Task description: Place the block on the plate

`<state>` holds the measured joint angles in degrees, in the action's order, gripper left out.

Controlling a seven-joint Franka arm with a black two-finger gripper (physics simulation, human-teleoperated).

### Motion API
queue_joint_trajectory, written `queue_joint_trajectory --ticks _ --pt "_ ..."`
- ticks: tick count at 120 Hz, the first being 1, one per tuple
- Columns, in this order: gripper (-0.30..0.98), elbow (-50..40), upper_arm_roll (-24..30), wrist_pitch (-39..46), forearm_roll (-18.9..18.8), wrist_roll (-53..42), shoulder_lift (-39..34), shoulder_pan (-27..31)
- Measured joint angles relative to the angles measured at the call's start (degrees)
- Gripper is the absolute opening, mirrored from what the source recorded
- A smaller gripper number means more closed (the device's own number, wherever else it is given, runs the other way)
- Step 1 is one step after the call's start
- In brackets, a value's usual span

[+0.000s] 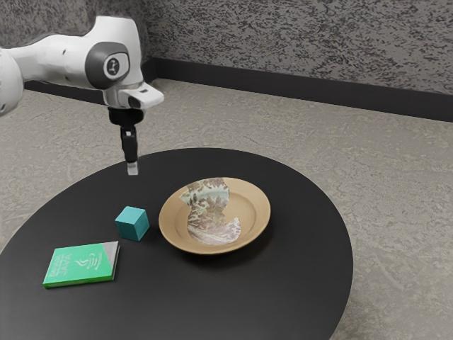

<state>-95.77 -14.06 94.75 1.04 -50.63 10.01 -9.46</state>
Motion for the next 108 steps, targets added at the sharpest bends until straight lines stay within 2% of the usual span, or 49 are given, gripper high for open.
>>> queue_joint_trajectory --ticks 23,47,77,108 --pt "0.69 -6.46 -0.71 4.33 1.51 -4.75 -1.37 3.2" --pt "0.69 -11.19 -1.58 8.13 4.83 -7.15 -1.55 5.06" --pt "0.69 -13.01 -1.74 9.99 7.55 -2.73 -1.47 4.92" --pt "0.69 -15.26 -4.96 10.42 9.23 3.3 -2.63 5.65"
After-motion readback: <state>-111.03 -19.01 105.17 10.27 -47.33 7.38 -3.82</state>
